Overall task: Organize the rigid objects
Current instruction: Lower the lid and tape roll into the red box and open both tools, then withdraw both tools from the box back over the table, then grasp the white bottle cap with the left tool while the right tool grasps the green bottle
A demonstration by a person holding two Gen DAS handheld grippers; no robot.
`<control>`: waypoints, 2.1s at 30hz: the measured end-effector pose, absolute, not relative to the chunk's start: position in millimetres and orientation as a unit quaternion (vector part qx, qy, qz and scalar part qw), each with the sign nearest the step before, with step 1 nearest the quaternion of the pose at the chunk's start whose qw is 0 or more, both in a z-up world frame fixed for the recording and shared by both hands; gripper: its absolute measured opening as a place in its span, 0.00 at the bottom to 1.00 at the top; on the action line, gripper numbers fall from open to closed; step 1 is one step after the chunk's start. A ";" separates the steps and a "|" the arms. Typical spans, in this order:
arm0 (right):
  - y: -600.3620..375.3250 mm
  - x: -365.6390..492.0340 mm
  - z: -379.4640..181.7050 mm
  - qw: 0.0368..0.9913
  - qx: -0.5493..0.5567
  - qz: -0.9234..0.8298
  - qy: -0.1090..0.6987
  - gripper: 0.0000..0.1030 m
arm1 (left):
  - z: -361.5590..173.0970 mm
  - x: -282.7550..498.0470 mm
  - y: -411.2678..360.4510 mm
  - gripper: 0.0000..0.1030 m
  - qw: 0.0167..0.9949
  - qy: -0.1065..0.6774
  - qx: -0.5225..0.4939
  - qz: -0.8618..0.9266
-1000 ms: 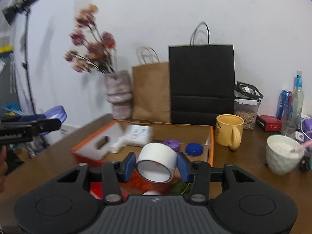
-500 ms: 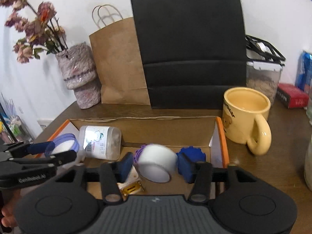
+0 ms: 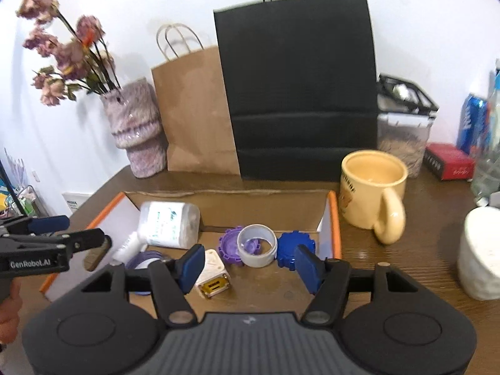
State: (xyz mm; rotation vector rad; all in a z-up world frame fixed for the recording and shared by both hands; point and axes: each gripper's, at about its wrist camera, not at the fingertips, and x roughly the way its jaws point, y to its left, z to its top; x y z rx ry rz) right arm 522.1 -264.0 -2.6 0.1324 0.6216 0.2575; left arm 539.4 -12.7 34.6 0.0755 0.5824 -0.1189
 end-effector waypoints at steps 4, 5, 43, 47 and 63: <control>-268.0 486.4 20.5 0.948 0.058 0.129 0.285 0.66 | 63.7 505.2 -11.3 0.83 0.962 0.264 0.039 -0.057; -268.3 475.9 24.9 0.949 0.056 0.131 0.280 0.68 | 68.9 494.6 -11.4 0.84 0.964 0.255 0.042 -0.056; -251.4 59.0 -43.8 0.986 0.015 0.121 0.115 0.83 | 2.8 75.9 2.9 0.96 0.995 0.092 0.039 0.003; -246.0 67.3 -50.0 0.983 0.019 0.134 0.121 0.83 | -2.5 83.1 1.6 0.96 0.994 0.104 0.041 -0.006; -286.7 255.2 -47.7 0.963 -0.038 0.172 0.204 0.76 | -12.3 233.3 -68.8 0.96 0.984 0.157 0.077 -0.045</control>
